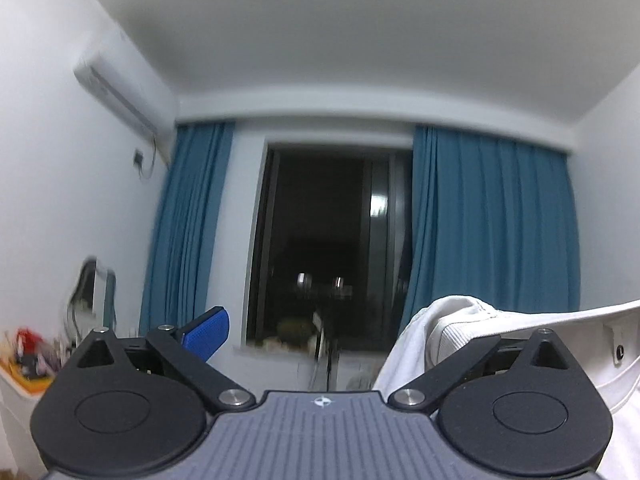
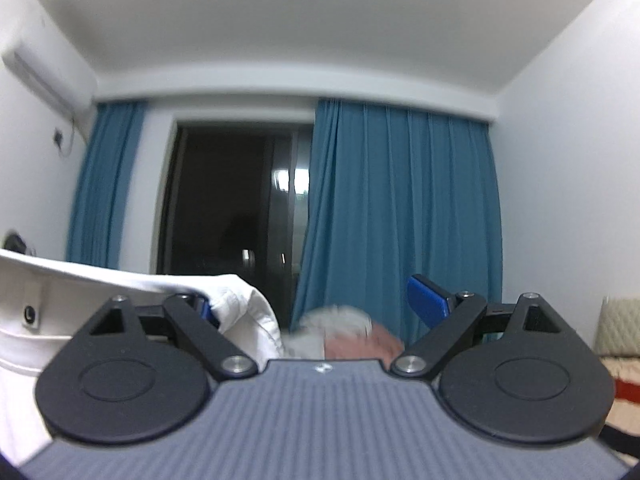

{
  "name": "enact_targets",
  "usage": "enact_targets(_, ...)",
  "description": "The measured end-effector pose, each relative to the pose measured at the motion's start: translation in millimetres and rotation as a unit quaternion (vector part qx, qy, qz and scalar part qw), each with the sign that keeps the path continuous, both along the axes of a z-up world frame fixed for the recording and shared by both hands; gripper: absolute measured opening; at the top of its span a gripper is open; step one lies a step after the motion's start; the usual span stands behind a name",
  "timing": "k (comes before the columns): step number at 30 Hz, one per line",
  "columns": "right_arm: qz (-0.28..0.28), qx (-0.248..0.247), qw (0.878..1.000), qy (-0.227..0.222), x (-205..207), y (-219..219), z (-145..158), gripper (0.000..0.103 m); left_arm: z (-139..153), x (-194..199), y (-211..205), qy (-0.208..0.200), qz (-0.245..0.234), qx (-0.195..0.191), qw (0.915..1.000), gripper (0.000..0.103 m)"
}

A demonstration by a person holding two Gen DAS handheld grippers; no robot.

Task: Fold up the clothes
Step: 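Raise the shirt high with both grippers to shake it open, then lower the shirt flat onto the bedspread with both grippers and release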

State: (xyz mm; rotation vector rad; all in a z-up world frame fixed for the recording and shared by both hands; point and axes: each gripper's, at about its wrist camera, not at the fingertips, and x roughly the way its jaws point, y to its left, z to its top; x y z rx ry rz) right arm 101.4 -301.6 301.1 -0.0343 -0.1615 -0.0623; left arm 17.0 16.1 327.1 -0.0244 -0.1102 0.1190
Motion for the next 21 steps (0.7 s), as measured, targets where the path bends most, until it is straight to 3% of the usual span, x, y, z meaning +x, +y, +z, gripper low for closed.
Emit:
enact_targets(5,-0.021,-0.025,0.998,0.056,112,11,-77,0.091,-79,118,6,0.046,0.018,-0.004,0.9987,0.103)
enact_targets(9,-0.035,-0.013,0.993,0.111,211,20,-134,0.091,-139,227,5,0.086,0.046,-0.017,0.9951,0.103)
enact_targets(13,-0.063,-0.010,0.990,0.125,310,31,-196,0.091,-206,348,7,0.109,0.060,-0.042,0.9913,0.103)
enact_targets(16,-0.081,-0.020,0.987,0.137,383,40,-256,0.091,-272,440,11,0.156,0.057,-0.058,0.9844,0.103)
enact_targets(18,-0.073,-0.011,0.984,0.163,430,42,-299,0.091,-322,500,22,0.222,0.046,-0.090,0.9698,0.103)
enact_targets(21,-0.054,-0.002,0.971,0.232,485,42,-364,0.091,-396,584,60,0.342,0.007,-0.183,0.9217,0.102)
